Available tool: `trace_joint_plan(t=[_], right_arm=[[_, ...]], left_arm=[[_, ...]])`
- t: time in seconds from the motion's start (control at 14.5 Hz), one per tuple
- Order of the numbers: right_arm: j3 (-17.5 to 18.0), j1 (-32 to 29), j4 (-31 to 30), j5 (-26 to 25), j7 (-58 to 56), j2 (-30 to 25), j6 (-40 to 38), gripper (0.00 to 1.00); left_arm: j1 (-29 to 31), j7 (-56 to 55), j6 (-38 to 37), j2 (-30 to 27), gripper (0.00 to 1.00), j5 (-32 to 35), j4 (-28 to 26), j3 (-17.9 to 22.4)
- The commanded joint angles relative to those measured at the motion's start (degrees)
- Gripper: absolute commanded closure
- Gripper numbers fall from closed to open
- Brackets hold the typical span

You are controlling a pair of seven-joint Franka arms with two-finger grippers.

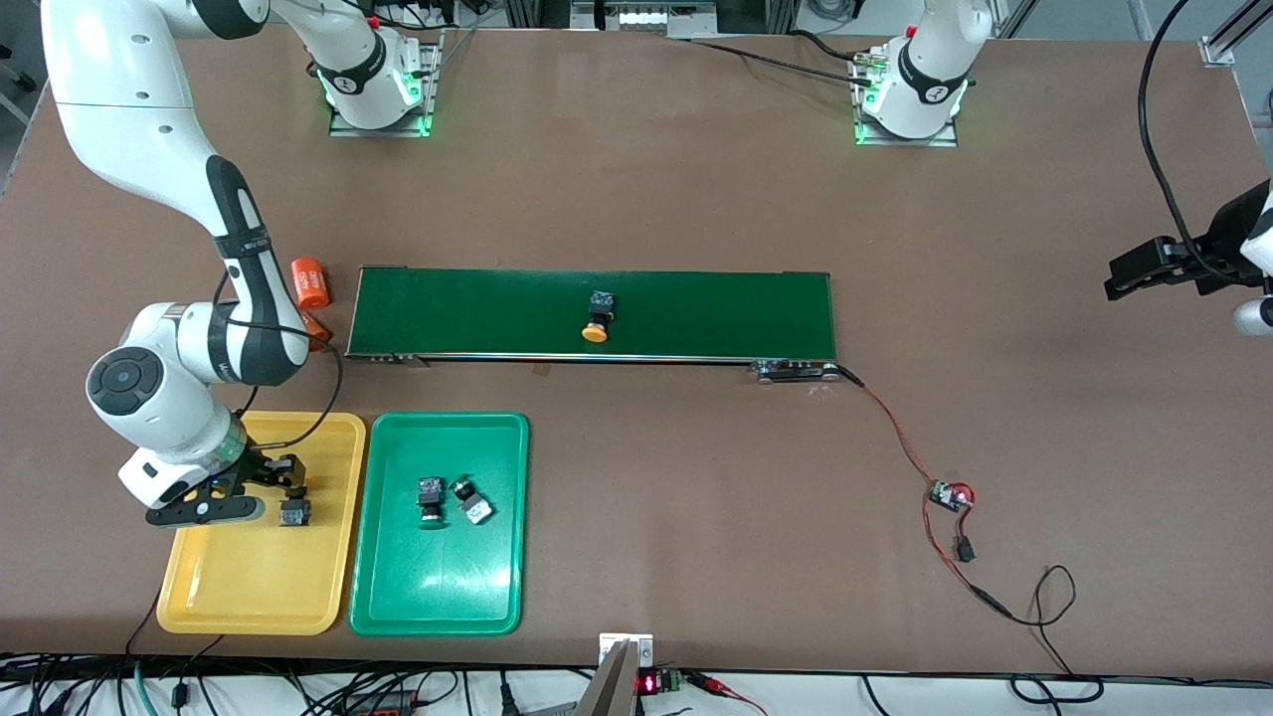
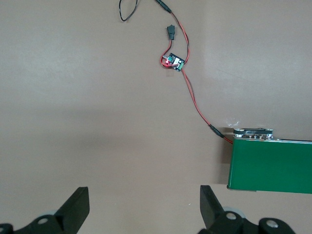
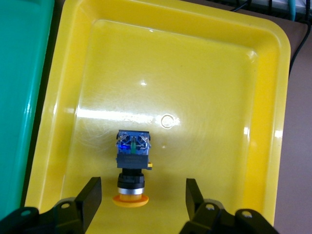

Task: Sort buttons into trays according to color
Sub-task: 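Move the right gripper back to the belt toward the second orange button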

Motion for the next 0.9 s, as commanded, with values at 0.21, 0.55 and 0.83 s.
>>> trace_joint_plan(t=[0.21,0.55,0.83], right_arm=[[2.30,2.29,-6.00,7.20,6.45,-10.30,-12.23,0.00],[2.56,9.93,-23.83,12.68,15.69,-25.51,-13.04,0.00],[8.00,11.17,-32.28,12.76,27.90,-32.29,-12.26,0.00]], left_arm=[[0.29,1.36,-0.03,-0.96,0.00,-1.58,-0.81,0.08],[0.37,1.36,-0.03,-0.96,0.00,-1.58,-0.81,0.08],[0.37,1.36,-0.03,-0.96,0.00,-1.58,-0.81,0.08]])
